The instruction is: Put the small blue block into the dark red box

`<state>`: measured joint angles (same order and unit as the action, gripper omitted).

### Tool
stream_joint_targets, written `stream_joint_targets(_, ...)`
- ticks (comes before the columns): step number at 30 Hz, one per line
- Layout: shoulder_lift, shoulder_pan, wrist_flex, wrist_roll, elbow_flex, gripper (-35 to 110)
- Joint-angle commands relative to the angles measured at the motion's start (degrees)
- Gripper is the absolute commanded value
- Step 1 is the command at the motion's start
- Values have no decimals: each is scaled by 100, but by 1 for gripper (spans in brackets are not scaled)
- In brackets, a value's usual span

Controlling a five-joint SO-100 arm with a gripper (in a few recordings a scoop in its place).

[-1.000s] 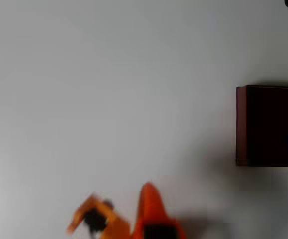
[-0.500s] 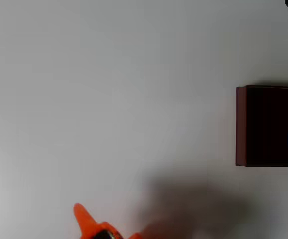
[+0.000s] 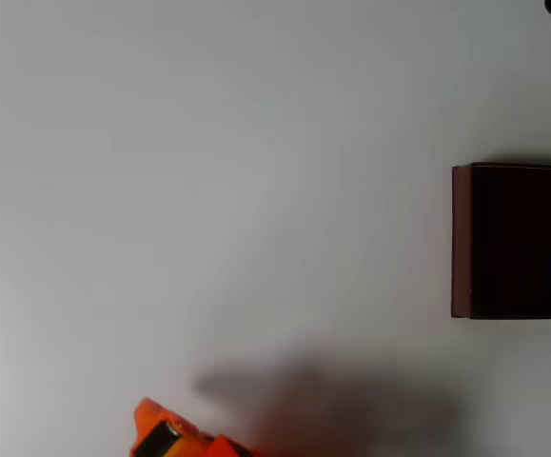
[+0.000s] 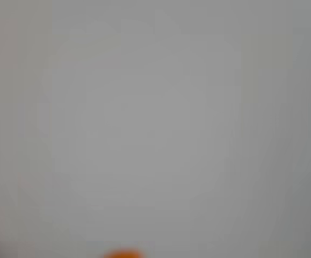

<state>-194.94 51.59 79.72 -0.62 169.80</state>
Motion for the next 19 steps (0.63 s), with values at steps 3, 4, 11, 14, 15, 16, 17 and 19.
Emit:
stream_joint_targets(3, -44, 70, -185, 193, 316, 0)
stream_joint_targets(4, -44, 70, -185, 193, 316, 0)
stream_joint_targets(11, -44, 53, -185, 220, 316, 0)
stream_joint_targets(14, -44, 53, -185, 229, 316, 0)
stream_joint_targets(15, -44, 44, -185, 229, 316, 0)
stream_joint_targets(16, -44, 44, -185, 229, 316, 0)
stream_joint_targets(17, -44, 44, -185, 229, 316, 0)
stream_joint_targets(19, -44, 44, -185, 229, 316, 0)
